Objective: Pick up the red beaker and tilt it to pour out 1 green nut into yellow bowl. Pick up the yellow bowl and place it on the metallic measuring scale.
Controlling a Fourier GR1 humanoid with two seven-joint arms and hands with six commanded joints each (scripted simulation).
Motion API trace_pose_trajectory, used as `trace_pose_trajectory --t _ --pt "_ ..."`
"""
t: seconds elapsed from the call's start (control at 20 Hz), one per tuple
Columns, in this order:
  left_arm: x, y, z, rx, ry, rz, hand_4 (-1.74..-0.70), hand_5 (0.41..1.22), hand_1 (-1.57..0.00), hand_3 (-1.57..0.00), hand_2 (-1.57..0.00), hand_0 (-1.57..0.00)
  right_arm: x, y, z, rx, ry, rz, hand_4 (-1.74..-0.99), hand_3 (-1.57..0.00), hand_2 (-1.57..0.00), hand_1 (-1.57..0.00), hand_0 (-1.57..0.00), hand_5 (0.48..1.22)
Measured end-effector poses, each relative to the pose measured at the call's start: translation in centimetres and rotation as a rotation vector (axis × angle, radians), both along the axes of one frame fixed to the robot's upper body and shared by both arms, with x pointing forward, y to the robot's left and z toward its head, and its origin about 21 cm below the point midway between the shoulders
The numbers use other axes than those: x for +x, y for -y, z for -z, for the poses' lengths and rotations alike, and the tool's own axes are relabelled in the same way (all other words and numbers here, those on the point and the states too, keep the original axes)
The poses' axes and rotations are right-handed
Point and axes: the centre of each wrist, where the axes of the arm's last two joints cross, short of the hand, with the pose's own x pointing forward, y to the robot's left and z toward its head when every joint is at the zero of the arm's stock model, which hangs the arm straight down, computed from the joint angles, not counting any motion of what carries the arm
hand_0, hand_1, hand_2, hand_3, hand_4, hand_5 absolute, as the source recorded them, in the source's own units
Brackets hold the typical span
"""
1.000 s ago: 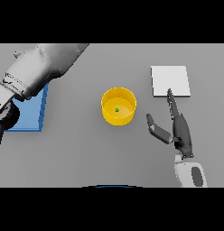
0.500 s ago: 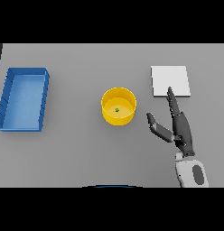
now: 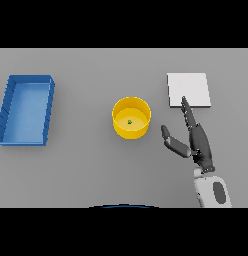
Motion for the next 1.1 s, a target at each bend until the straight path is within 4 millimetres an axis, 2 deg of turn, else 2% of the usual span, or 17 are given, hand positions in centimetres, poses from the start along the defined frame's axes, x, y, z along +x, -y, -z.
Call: trace_pose_trajectory --t 0.05,0.15,0.35,0.4,0.6,0.8,0.85,0.9,0.95,1.0,1.1 --pt "-0.3 -0.6 0.7 -0.036 -0.010 -0.032 -1.74 1.221 -1.57 -1.43 -1.57 -1.57 0.0 0.3 0.1 -0.021 -0.002 0.006 -1.191 0.00 0.00 0.00 0.00 0.702" --pt "-0.9 -1.2 3.6 -0.118 -0.020 -0.065 -1.74 1.221 -1.57 -1.37 -1.57 -1.57 -0.1 0.7 0.1 -0.027 -0.008 0.013 -1.194 0.00 0.00 0.00 0.00 0.703" --pt "-2.1 -2.1 6.9 -0.206 -0.007 -0.099 -1.74 1.221 -1.57 -1.38 -1.57 -1.57 -0.1 0.4 0.3 -0.029 0.008 0.005 -1.205 0.00 0.00 0.00 0.00 0.704" --pt "-2.5 -2.0 8.2 -0.218 -0.023 -0.117 -1.74 1.221 -1.57 -1.39 -1.57 -1.57 0.0 0.2 0.3 -0.029 0.002 0.010 -1.202 0.00 0.00 0.00 0.00 0.699" --pt "-4.6 -1.5 11.0 -0.266 -0.034 -0.142 -1.74 1.221 -1.57 -1.38 -1.57 -1.57 0.0 0.0 0.5 -0.025 -0.005 0.005 -1.186 0.00 0.00 0.00 0.00 0.687" --pt "-7.6 -0.2 12.1 -0.305 -0.093 -0.156 -1.73 0.955 -1.57 -1.37 -1.57 -1.57 0.2 -0.2 0.4 -0.020 -0.007 0.014 -1.168 0.00 0.00 0.00 0.00 0.679" --pt "-8.4 -0.1 11.9 -0.311 -0.126 -0.142 -1.66 0.888 -1.57 -1.41 -1.57 -1.57 0.4 0.2 0.1 -0.020 -0.007 0.017 -1.165 0.00 0.00 0.00 0.00 0.678" --pt "-9.0 0.4 11.8 -0.305 -0.157 -0.113 -1.49 0.827 -1.57 -1.37 -1.57 -1.57 0.0 0.4 0.4 -0.019 -0.001 0.010 -1.165 0.00 0.00 0.00 0.00 0.675" --pt "-9.6 0.8 11.5 -0.307 -0.169 -0.070 -1.31 0.774 -1.54 -1.24 -1.49 -1.57 -0.2 0.1 0.7 -0.024 -0.009 0.009 -1.163 0.00 0.00 0.00 0.00 0.671" --pt "-10.4 0.6 11.2 -0.272 -0.188 -0.008 -1.15 0.740 -1.38 -1.10 -1.31 -1.50 0.1 0.2 0.4 -0.025 -0.001 0.017 -1.159 0.00 0.00 0.00 0.00 0.669" --pt "-11.6 0.1 10.9 -0.275 -0.210 0.107 -0.93 0.697 -0.88 -0.71 -0.84 -1.00 0.2 0.7 0.3 -0.033 -0.002 0.025 -1.162 0.00 0.00 0.00 0.00 0.671"
